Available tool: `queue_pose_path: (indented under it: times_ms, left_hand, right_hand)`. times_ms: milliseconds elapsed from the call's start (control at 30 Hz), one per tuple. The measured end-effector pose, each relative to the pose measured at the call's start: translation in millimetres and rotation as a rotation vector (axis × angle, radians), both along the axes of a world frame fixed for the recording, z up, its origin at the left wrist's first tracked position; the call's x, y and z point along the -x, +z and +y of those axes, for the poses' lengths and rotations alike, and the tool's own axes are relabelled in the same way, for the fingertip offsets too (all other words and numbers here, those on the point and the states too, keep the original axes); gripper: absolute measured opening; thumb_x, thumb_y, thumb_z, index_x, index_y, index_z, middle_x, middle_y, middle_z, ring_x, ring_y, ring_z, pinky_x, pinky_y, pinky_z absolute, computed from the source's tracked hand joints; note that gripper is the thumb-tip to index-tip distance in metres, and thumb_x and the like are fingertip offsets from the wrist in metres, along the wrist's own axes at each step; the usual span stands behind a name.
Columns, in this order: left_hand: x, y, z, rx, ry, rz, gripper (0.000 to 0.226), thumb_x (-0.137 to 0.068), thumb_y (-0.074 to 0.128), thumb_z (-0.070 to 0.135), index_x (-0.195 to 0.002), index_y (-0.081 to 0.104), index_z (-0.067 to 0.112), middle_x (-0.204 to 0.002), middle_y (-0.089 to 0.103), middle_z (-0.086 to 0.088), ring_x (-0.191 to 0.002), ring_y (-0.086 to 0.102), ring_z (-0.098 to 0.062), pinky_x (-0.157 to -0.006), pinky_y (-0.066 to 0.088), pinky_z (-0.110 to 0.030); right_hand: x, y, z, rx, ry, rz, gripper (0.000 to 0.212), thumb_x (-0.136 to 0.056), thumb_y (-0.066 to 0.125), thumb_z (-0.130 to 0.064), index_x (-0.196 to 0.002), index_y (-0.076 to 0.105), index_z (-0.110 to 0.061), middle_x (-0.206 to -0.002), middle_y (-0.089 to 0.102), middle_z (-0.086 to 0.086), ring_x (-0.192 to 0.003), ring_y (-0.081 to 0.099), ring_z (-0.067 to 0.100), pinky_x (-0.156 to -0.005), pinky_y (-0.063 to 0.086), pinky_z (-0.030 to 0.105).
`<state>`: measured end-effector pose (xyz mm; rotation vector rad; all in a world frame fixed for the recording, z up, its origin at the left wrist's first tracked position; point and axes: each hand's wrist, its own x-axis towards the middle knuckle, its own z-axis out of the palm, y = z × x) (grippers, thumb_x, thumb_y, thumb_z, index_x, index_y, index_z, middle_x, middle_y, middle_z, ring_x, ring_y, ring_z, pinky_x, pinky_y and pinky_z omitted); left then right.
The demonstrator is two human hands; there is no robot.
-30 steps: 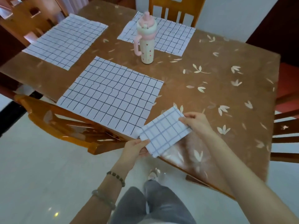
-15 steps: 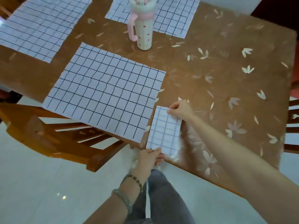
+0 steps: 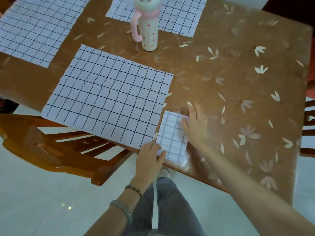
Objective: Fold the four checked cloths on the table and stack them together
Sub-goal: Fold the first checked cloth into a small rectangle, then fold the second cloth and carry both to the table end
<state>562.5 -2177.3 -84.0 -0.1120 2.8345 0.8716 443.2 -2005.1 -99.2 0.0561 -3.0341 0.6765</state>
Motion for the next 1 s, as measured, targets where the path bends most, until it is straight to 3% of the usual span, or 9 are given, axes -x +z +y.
queue_pose_path:
  times_ms: [67,167,400,500,600,700,767,867,1000]
  left_hand:
    - [10.7,-12.0,1.0,0.167,-0.191,0.141,0.05,-0.094,0.045,0.049,-0.127,0.055,0.013,-0.127,0.06,-0.006,-0.119,0.056,-0.025,-0.099,0.045,-0.034]
    - [24.9,-26.8,6.2,0.392,-0.413,0.045,0.08,-0.092,0.021,0.063,-0.147,0.026,0.005,-0.153,0.033,-0.015,-0.142,0.03,-0.029,-0.117,0.023,-0.047]
    - [29.9,-48.0,6.2,0.501,-0.47,-0.14,0.096,-0.085,0.001,0.075,-0.152,0.015,0.007,-0.158,0.019,-0.016,-0.147,0.013,-0.029,-0.117,0.009,-0.052]
    - [30.9,-42.3,9.8,0.561,-0.482,-0.146,0.098,-0.081,0.0,0.076,-0.152,-0.003,0.009,-0.161,0.002,-0.014,-0.148,-0.003,-0.027,-0.118,-0.004,-0.053]
    - [30.9,-34.8,12.0,0.601,-0.489,-0.136,0.097,-0.084,0.009,0.075,-0.15,-0.014,0.008,-0.16,-0.013,-0.013,-0.147,-0.016,-0.025,-0.116,-0.014,-0.051]
    - [35.5,-24.2,16.0,0.604,-0.499,-0.17,0.099,-0.085,0.014,0.076,-0.151,-0.009,0.007,-0.159,-0.014,-0.012,-0.148,-0.012,-0.026,-0.115,-0.015,-0.05]
    - [45.9,-10.7,15.1,0.551,-0.516,-0.164,0.099,-0.084,0.015,0.076,-0.152,0.0,0.006,-0.161,0.004,-0.013,-0.149,0.002,-0.026,-0.116,-0.009,-0.048]
    - [67.0,25.2,-1.3,0.427,-0.511,-0.071,0.09,-0.088,0.026,0.069,-0.152,0.01,0.007,-0.156,0.026,-0.011,-0.145,0.018,-0.027,-0.118,0.008,-0.042]
    - [84.1,90.4,-54.9,0.253,-0.334,-0.109,0.084,-0.088,0.054,0.058,-0.153,0.016,0.02,-0.157,0.025,-0.004,-0.144,0.021,-0.023,-0.115,0.022,-0.04]
  right_hand:
    - [-21.8,-8.2,1.2,-0.15,0.132,0.038,0.055,-0.096,0.036,-0.032,-0.142,0.038,-0.003,-0.15,0.032,0.019,-0.14,0.026,0.03,-0.113,0.015,0.042]
    - [-41.5,-24.0,3.5,-0.243,0.193,-0.104,0.065,-0.098,0.022,-0.044,-0.143,0.034,0.0,-0.151,0.031,0.019,-0.142,0.021,0.027,-0.117,-0.002,0.037]
    - [-49.6,-44.9,9.2,-0.354,0.225,-0.252,0.072,-0.096,0.02,-0.052,-0.146,0.026,0.0,-0.154,0.023,0.017,-0.144,0.021,0.027,-0.116,-0.001,0.045]
    - [-48.2,-43.7,7.6,-0.337,0.214,-0.319,0.076,-0.096,0.008,-0.056,-0.146,0.024,-0.001,-0.155,0.021,0.016,-0.144,0.021,0.028,-0.115,-0.005,0.045]
    - [-43.7,-34.3,3.5,-0.399,0.238,-0.401,0.085,-0.088,-0.007,-0.059,-0.149,0.007,-0.002,-0.158,0.002,0.015,-0.147,0.003,0.027,-0.113,-0.011,0.047]
    - [-34.9,-20.8,-6.6,-0.47,0.241,-0.473,0.077,-0.094,0.011,-0.052,-0.149,-0.002,0.0,-0.158,-0.007,0.018,-0.146,-0.008,0.029,-0.114,-0.007,0.051]
    - [-25.6,-2.7,-12.1,-0.48,0.242,-0.532,0.074,-0.095,0.032,-0.042,-0.149,0.004,0.0,-0.158,-0.003,0.019,-0.146,-0.005,0.031,-0.117,0.004,0.049]
    - [-10.7,39.5,-18.0,-0.41,0.241,-0.568,0.065,-0.09,0.046,-0.032,-0.147,0.02,-0.012,-0.155,0.019,0.015,-0.142,0.019,0.031,-0.108,0.028,0.044]
    - [2.7,117.3,-44.4,-0.178,0.383,-0.69,0.062,-0.086,0.057,-0.044,-0.139,0.04,-0.017,-0.142,0.044,0.006,-0.126,0.045,0.025,-0.095,0.042,0.037]
